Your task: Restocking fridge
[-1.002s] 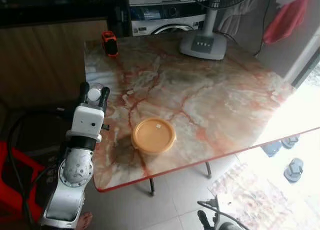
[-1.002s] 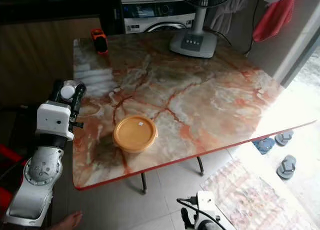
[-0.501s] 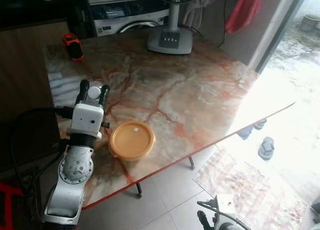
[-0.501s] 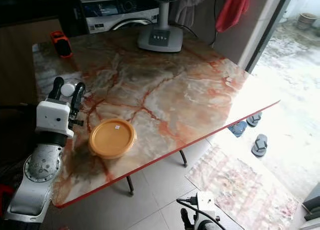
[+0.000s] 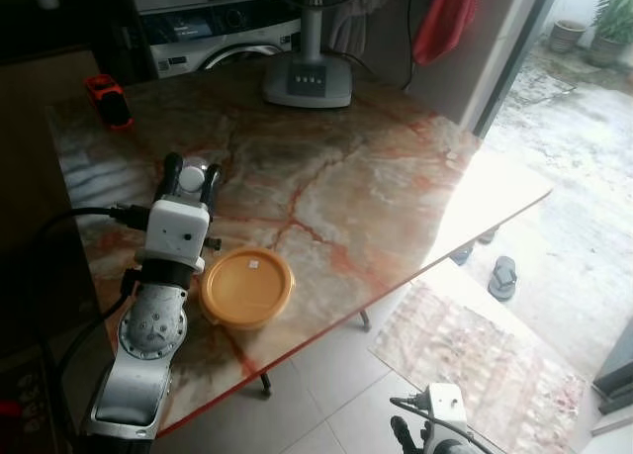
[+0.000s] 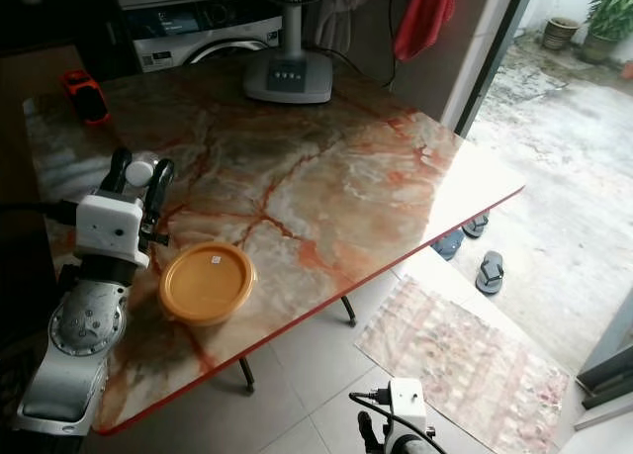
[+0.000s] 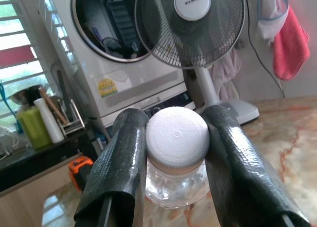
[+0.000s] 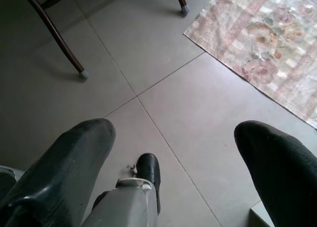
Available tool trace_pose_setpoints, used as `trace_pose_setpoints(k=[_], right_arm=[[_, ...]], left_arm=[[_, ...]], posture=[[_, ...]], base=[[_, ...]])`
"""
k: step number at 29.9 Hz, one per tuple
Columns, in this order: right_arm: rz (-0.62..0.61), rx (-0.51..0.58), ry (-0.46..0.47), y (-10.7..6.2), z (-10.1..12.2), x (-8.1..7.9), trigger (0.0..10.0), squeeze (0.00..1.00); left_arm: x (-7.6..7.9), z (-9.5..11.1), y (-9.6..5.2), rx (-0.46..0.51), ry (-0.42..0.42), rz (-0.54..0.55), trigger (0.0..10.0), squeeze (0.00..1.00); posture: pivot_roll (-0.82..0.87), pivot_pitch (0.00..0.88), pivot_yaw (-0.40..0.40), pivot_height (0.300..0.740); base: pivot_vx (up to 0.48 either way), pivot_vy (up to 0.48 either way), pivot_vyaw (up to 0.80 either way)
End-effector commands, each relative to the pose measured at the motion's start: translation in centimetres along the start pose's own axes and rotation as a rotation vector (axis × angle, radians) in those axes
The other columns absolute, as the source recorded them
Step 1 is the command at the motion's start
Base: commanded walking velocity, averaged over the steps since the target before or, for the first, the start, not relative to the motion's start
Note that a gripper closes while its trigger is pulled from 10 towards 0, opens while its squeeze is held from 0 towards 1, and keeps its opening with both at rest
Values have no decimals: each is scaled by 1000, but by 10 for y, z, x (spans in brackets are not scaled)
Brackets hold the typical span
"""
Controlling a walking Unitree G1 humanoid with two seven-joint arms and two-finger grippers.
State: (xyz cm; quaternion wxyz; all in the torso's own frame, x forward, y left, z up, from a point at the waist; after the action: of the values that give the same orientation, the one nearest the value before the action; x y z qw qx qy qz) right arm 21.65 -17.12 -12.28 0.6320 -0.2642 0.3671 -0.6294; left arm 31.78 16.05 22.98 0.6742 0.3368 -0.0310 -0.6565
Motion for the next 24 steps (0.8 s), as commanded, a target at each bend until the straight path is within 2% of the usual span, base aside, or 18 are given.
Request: trace_pose_setpoints(k=[1, 24], right_arm=[[-17, -18, 14, -1, -5, 6, 10000, 0], [-12, -24, 15, -2, -8, 5, 10000, 0]], left_arm=[[2, 7, 4, 34, -18, -6, 10000, 0], [4, 12, 7, 53, -32, -26, 10000, 0]], posture=[[135, 0, -58, 740], [136, 3, -59, 740]], base=[[0, 0, -800], [0, 0, -800]])
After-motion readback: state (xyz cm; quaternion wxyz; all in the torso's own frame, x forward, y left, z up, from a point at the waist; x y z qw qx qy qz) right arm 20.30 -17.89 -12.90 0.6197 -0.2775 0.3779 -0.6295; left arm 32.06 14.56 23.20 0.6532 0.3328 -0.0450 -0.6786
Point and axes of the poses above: a point about 5 cm out from each wrist's last joint towards the gripper, its own y axis pointing out of the wrist towards the gripper, its own z axis along the axis of the wrist's last joint, x = y × z, the point moved 5 cm from there along y, pointing out of the wrist towards the gripper, and after that the axes turned 3 degrees about y, right-handed, at the moved point
